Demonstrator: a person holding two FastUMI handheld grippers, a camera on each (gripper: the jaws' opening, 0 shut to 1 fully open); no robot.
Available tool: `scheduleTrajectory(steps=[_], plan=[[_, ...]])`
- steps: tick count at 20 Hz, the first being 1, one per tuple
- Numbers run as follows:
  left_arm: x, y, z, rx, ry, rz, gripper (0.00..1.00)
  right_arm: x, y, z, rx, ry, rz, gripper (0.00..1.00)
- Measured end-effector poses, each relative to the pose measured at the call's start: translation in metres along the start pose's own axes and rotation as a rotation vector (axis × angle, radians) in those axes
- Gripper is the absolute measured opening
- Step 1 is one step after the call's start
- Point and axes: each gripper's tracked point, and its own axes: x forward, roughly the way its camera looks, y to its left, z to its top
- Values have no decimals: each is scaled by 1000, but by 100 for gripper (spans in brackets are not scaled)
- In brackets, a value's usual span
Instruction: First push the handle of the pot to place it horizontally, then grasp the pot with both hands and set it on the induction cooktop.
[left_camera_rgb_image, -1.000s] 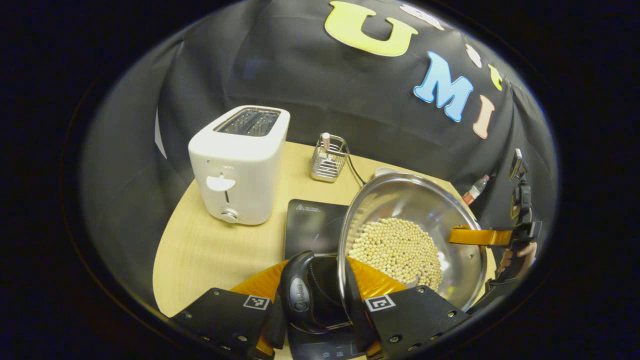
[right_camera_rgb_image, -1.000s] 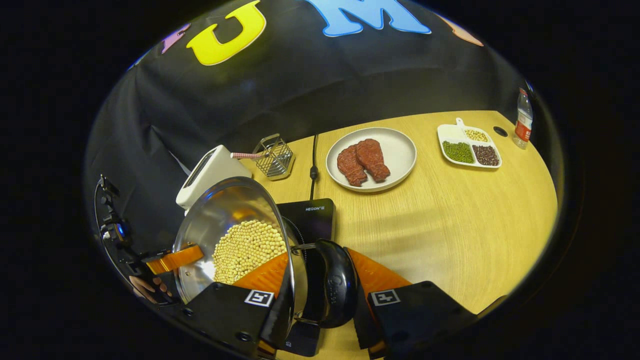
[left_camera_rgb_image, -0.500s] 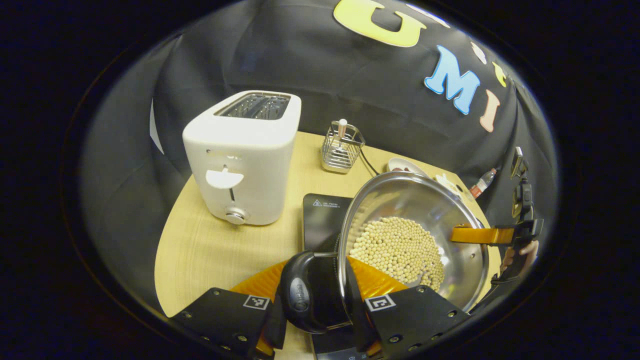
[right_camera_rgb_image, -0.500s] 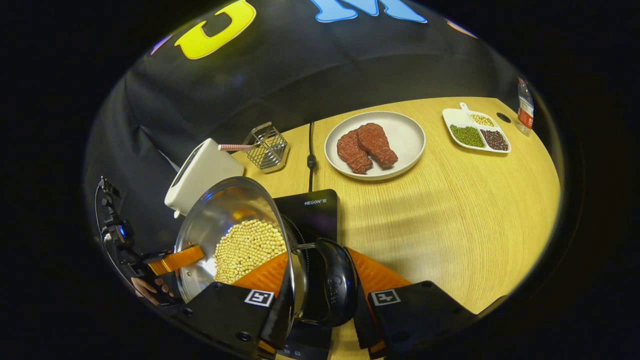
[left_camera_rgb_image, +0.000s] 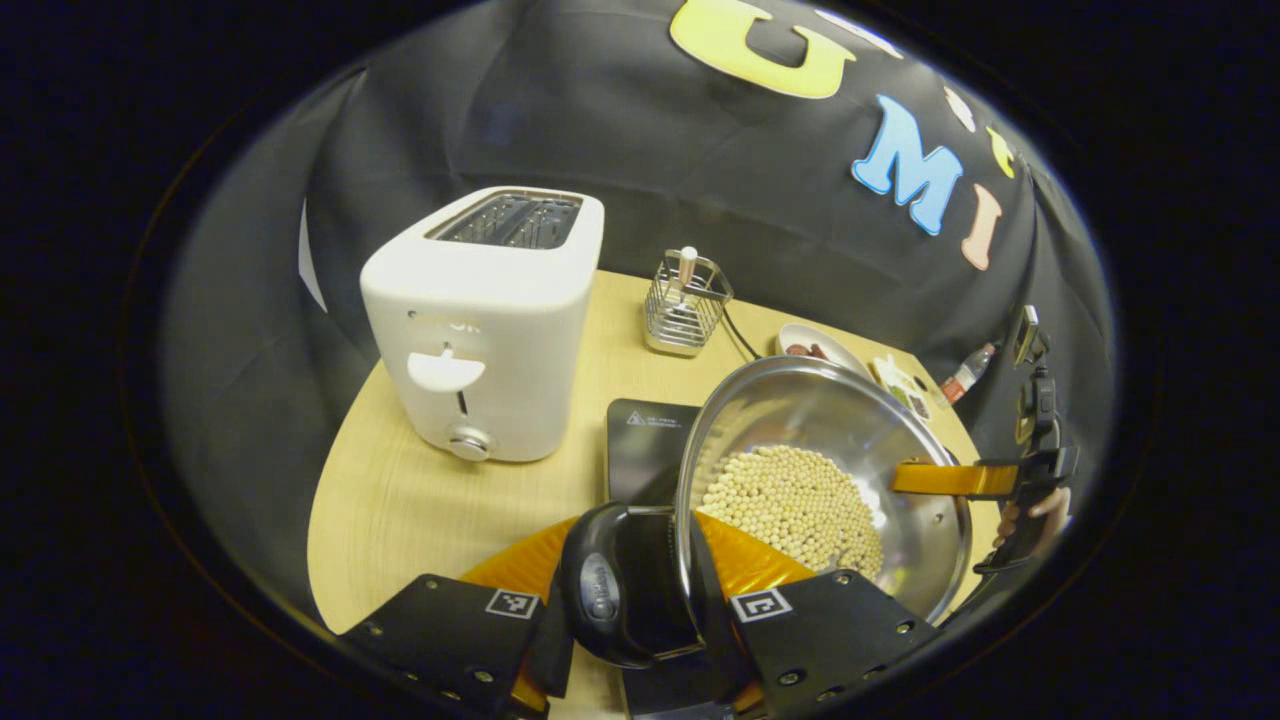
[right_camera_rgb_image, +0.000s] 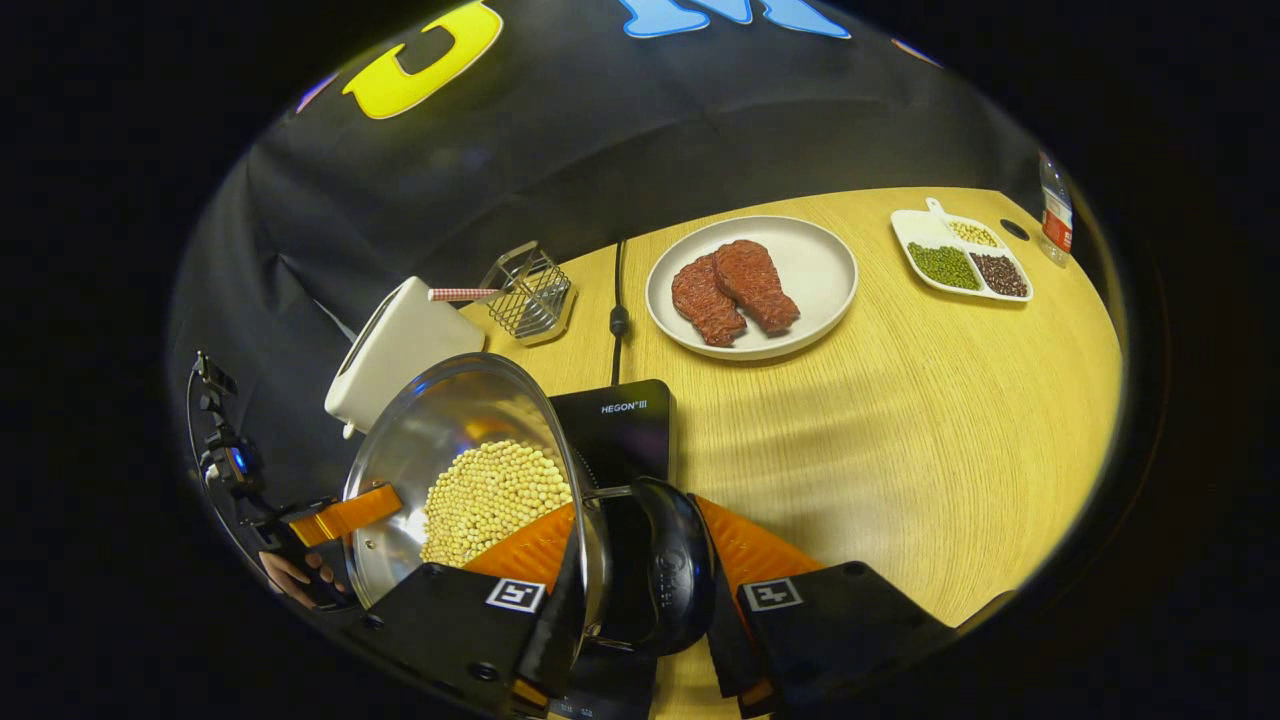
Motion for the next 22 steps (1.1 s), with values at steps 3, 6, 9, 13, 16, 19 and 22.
scheduleTrajectory(steps=[3,6,9,13,16,19,22], plan=[[0,0,0,-6,9,2,55,-1,0,-1,19,18,-1,55],[1,0,-3,-8,17,23,60,-7,3,1,25,13,5,53],[-7,11,-2,39,31,113,65,-15,7,7,29,1,23,76],[-35,6,10,67,7,167,90,-46,2,24,-1,-54,12,98],[-66,-2,24,92,-42,207,94,-79,-14,36,-52,-112,-25,98],[-94,-15,37,110,-102,244,94,-114,-31,44,-70,-164,-55,98],[-119,-42,56,157,-176,271,94,-151,-51,57,-91,-243,-92,98]])
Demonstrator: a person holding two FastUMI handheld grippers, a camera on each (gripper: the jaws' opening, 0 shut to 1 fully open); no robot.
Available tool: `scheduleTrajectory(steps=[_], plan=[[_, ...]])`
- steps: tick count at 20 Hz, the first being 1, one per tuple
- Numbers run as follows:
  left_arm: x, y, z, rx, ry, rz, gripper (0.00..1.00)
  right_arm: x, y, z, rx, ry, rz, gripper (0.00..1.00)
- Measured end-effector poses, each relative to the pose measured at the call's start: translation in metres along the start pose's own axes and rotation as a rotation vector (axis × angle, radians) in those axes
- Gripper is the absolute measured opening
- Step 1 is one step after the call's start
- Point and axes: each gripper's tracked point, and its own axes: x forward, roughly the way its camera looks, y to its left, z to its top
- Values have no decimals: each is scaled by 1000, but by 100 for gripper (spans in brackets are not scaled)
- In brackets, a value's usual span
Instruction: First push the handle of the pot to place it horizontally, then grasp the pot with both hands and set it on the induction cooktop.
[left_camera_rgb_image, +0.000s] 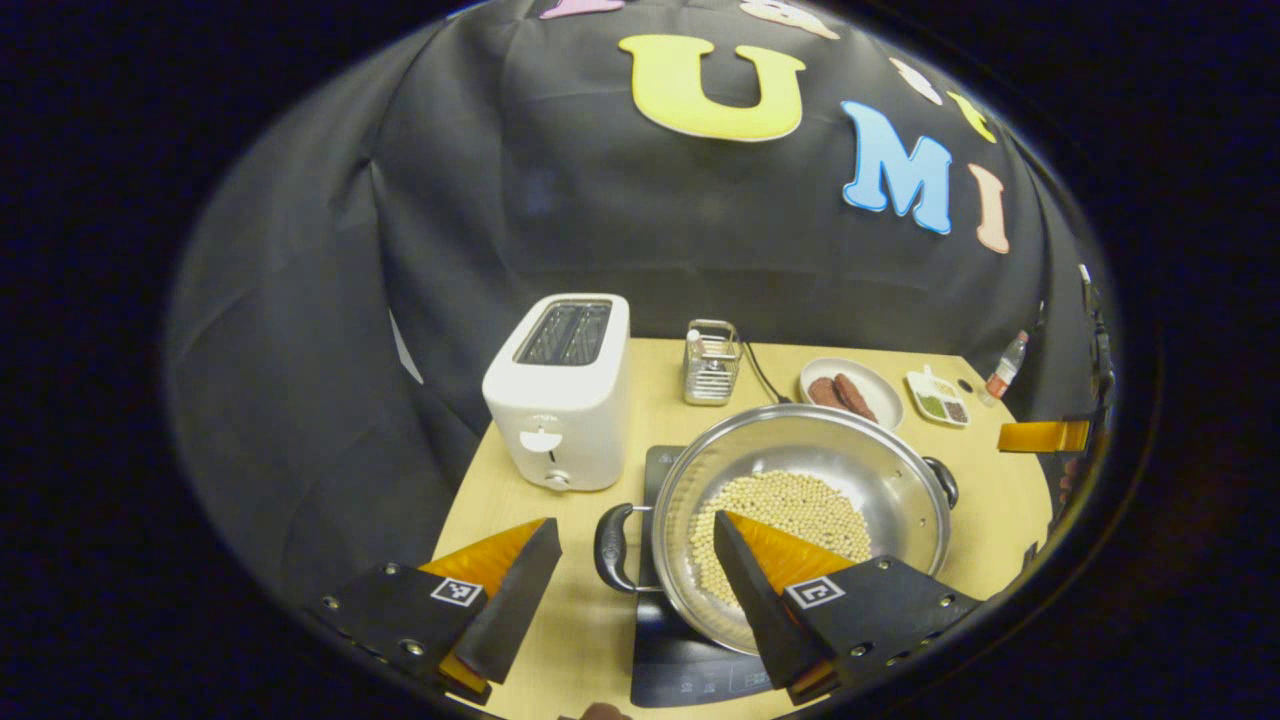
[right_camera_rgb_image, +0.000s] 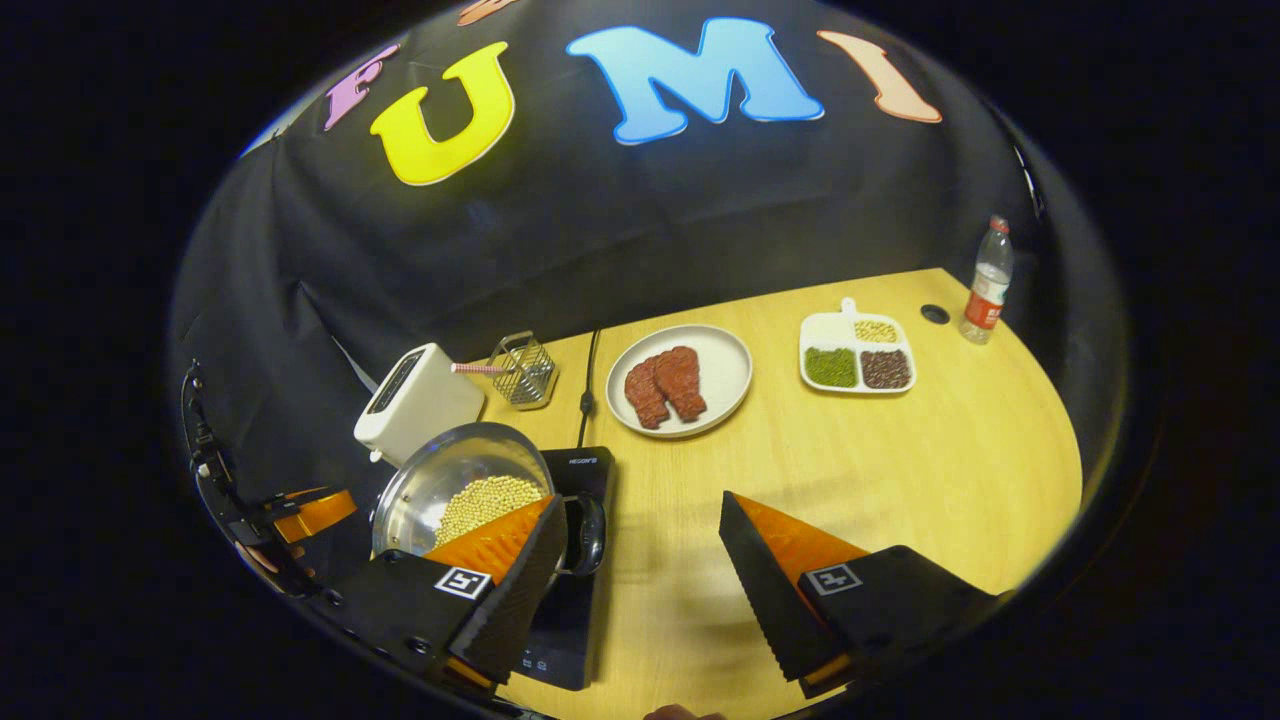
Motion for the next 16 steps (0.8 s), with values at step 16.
scheduleTrajectory(steps=[16], plan=[[-182,-212,110,-26,-440,49,90,-188,-134,94,-229,-460,-163,98]])
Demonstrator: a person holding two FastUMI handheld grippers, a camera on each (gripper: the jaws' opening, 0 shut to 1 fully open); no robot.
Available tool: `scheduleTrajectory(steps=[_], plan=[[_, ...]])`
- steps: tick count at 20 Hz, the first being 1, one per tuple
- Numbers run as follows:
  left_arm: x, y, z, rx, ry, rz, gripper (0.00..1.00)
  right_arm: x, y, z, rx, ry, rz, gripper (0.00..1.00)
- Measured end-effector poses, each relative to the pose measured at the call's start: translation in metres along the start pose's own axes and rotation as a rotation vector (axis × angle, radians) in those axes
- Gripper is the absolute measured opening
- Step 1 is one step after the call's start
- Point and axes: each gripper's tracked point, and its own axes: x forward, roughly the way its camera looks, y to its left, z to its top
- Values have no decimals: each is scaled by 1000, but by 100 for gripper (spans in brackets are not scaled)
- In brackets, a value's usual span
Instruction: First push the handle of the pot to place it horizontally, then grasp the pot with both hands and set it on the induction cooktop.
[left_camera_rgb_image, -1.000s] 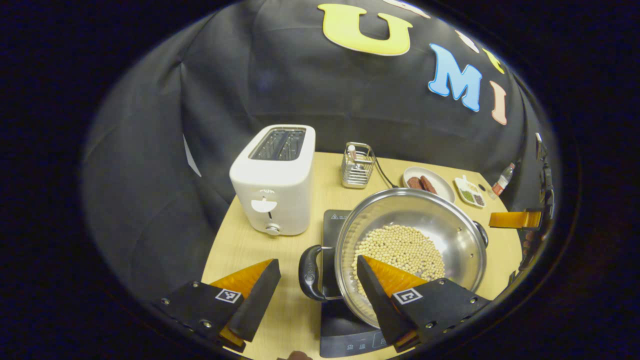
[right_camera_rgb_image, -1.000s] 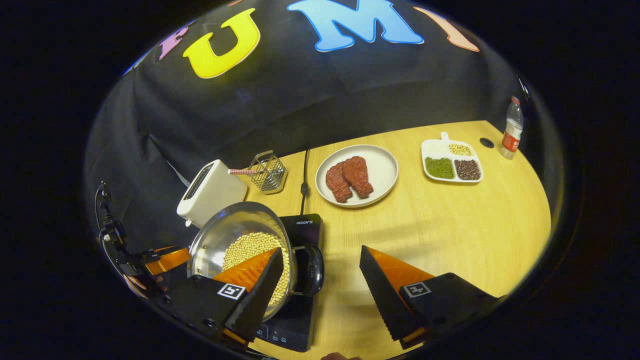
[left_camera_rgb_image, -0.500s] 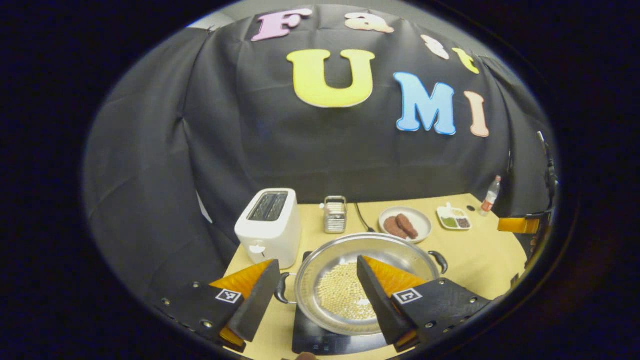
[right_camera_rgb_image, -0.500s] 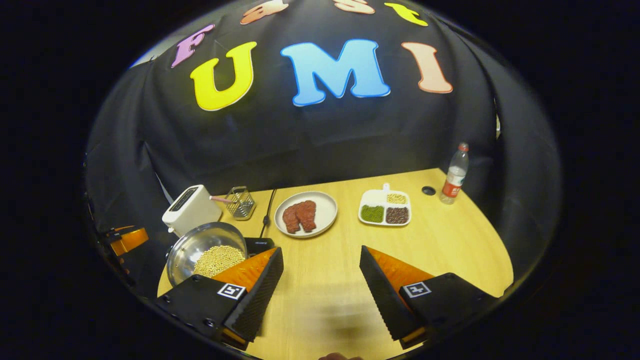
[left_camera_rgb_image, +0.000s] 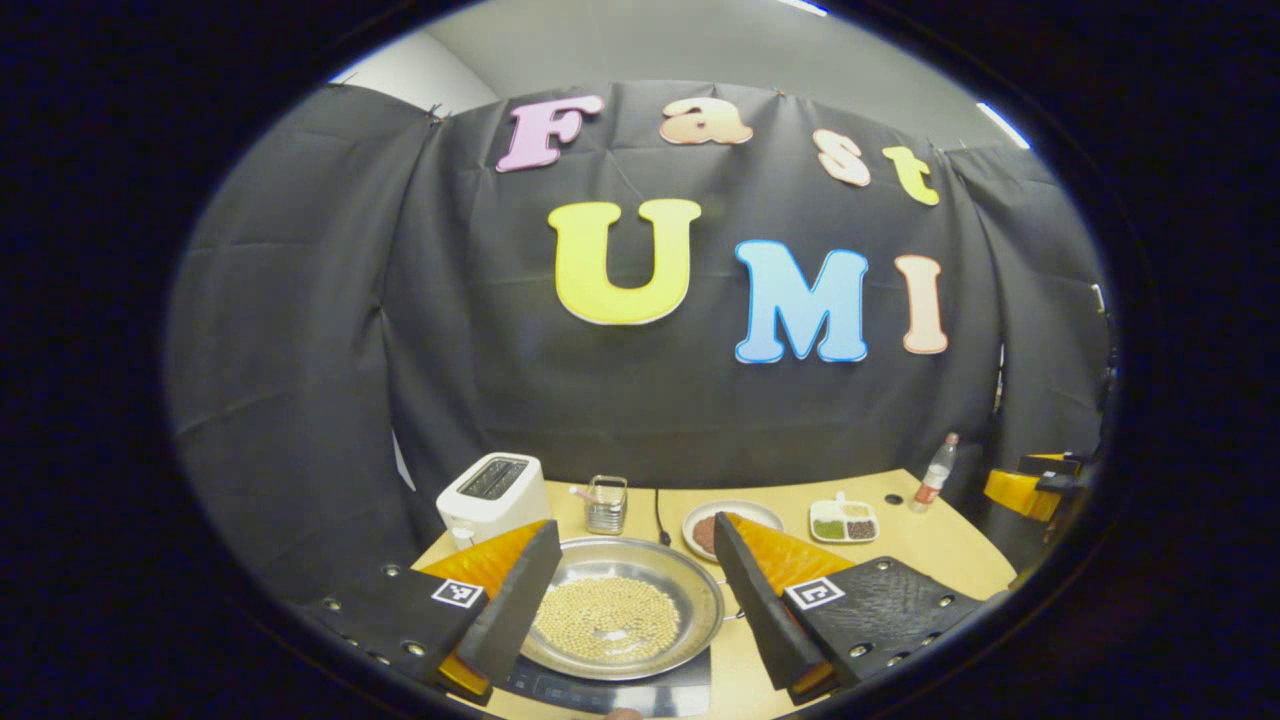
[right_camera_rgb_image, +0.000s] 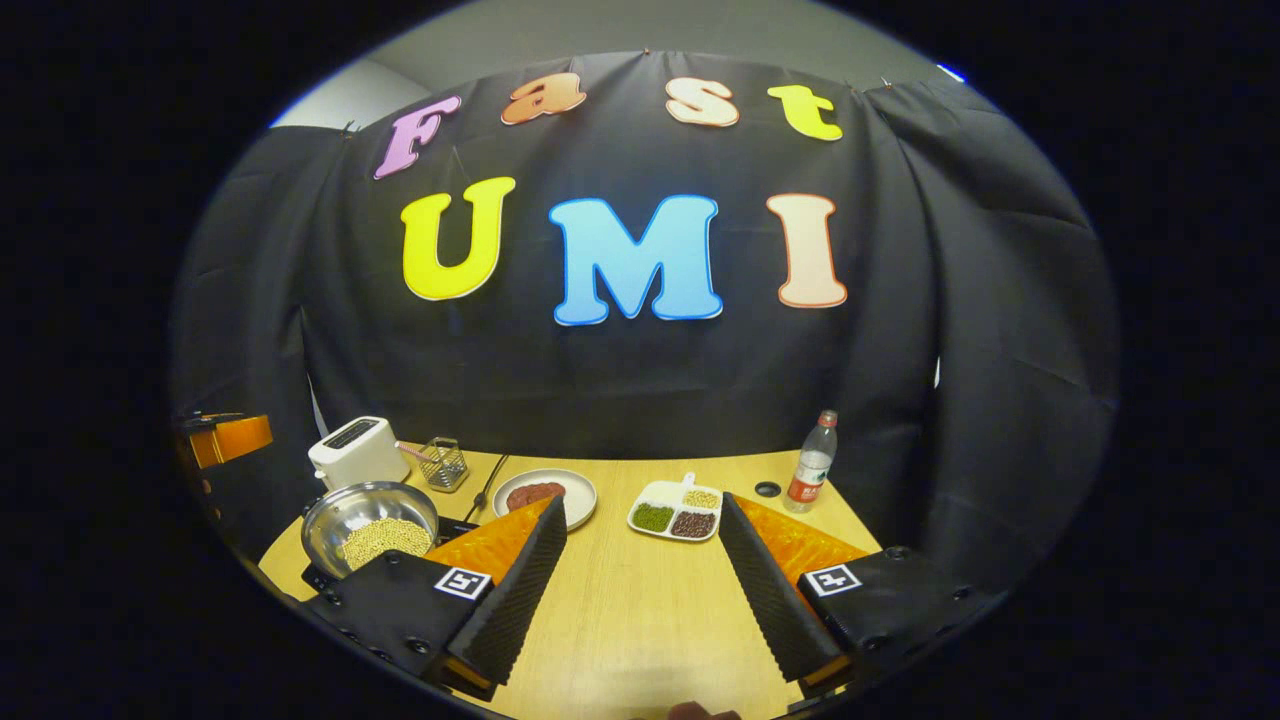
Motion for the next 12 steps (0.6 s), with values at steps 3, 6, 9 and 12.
scheduleTrajectory(steps=[3,6,9,12], plan=[[-34,-61,16,-37,-55,-20,90,-19,-40,20,-27,-113,-24,98],[-61,-107,26,-28,-108,-20,93,-38,-70,20,-54,-167,-34,98],[-89,-149,29,-62,-139,-1,90,-58,-95,14,-36,-161,4,98],[-125,-192,11,-67,-153,-14,90,-83,-110,2,-1,-152,21,98]])
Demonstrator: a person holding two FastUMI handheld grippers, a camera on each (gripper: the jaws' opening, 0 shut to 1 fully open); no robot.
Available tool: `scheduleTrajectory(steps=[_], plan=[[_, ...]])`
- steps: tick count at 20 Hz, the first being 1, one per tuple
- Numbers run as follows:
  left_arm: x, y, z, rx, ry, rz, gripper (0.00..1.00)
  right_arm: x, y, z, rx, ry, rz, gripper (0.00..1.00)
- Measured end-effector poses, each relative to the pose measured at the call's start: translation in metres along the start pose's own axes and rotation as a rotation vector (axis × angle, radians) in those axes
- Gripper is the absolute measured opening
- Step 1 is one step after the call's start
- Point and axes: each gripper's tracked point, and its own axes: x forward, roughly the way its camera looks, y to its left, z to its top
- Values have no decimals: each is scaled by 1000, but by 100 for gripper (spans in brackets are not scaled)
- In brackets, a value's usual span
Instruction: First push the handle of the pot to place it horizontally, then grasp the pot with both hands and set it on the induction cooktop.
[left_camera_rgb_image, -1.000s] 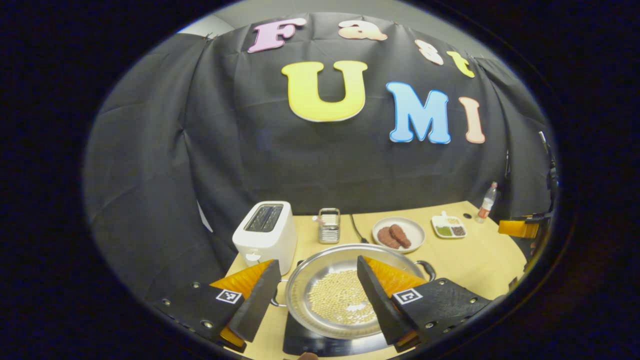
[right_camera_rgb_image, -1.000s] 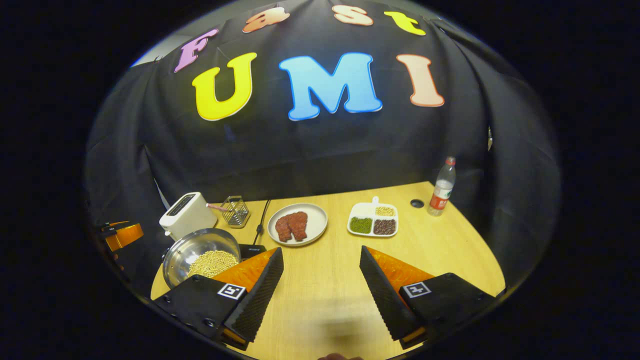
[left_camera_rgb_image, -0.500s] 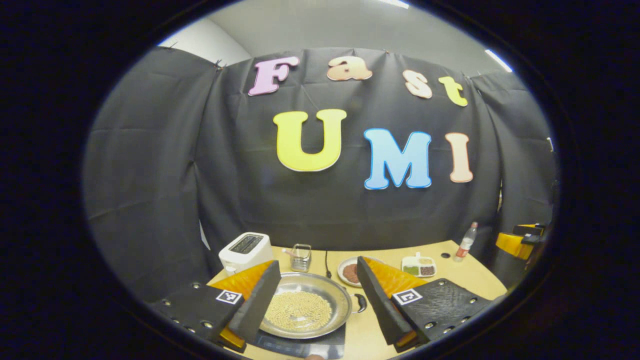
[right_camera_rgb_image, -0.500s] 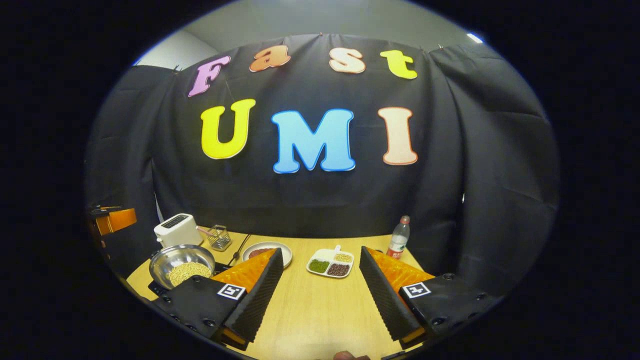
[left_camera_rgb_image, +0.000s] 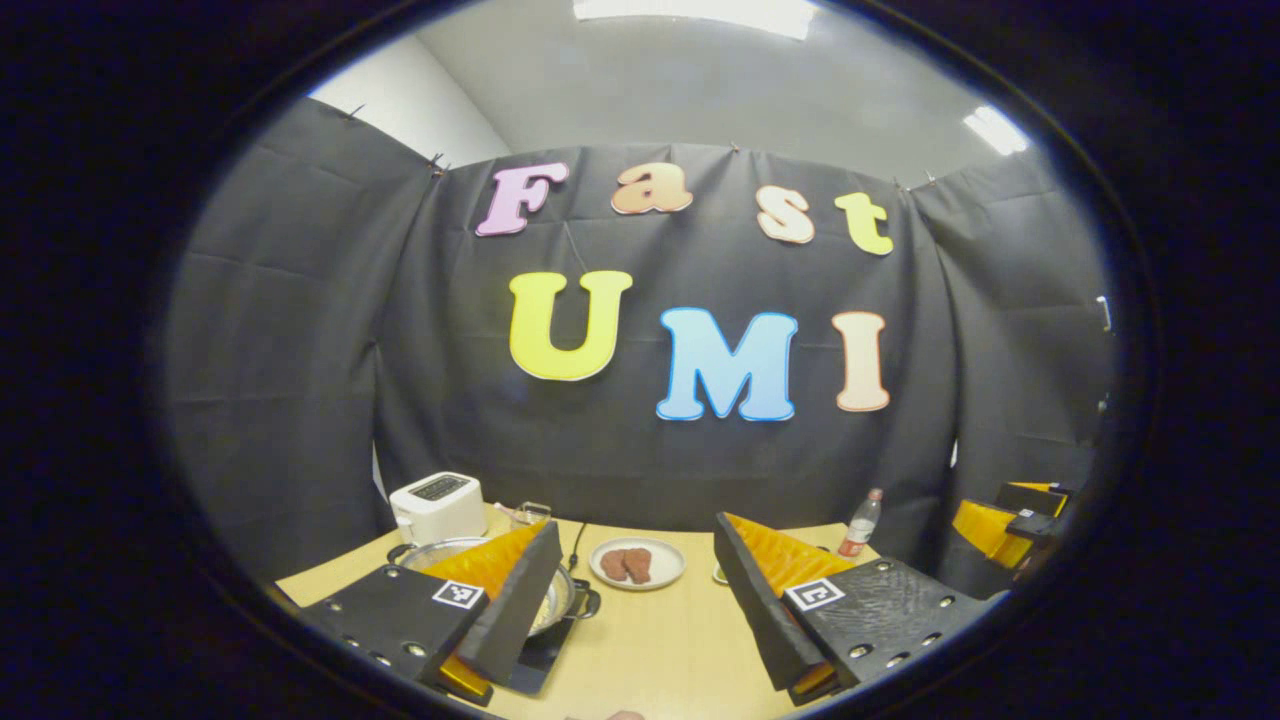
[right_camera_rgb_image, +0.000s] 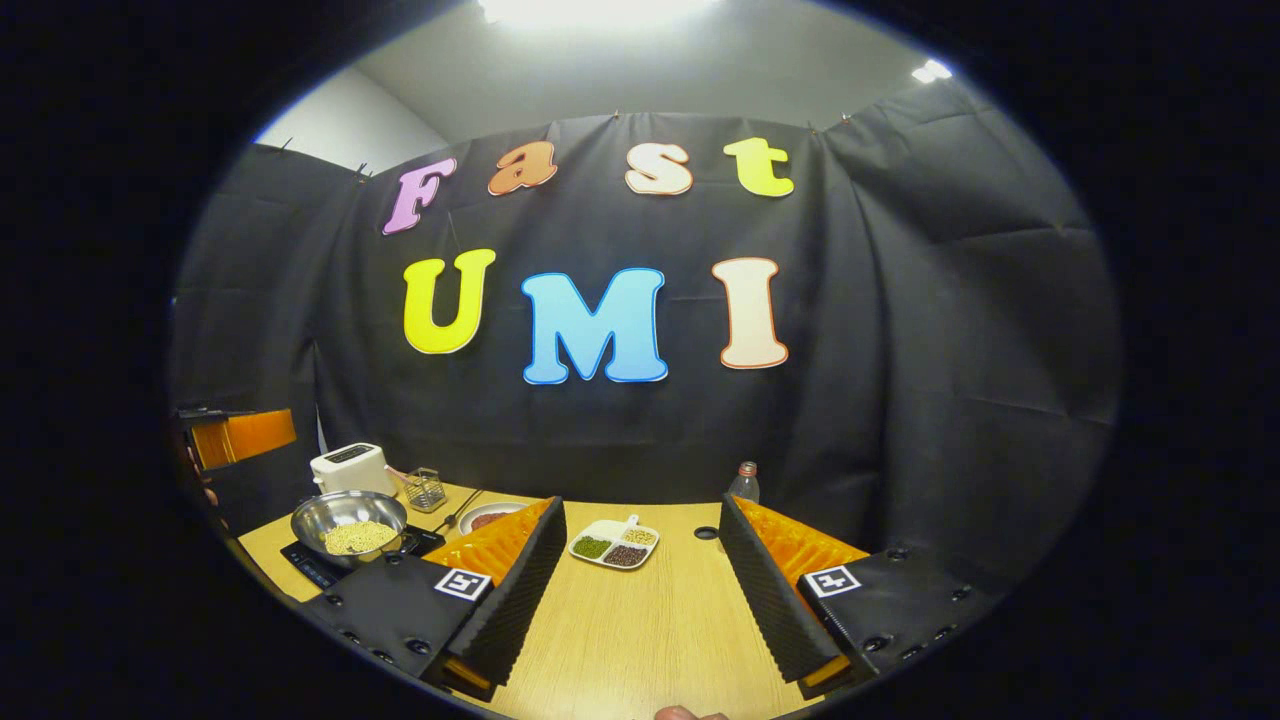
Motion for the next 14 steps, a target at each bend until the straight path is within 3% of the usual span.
scheduleTrajectory(steps=[3,4,5,7,8,14], plan=[[-36,-32,-19,-3,18,22,93,-22,-9,-23,15,71,39,98],[-43,-37,-22,-7,21,31,89,-26,-11,-27,19,86,52,98],[-46,-41,-24,-12,26,33,96,-27,-11,-28,22,94,57,98],[-49,-52,-37,-3,64,10,89,-29,-14,-29,38,93,51,98],[-51,-50,-39,12,72,16,93,-29,-13,-28,50,92,47,98],[-51,-20,-23,38,50,33,90,-24,14,-36,62,132,56,98]])
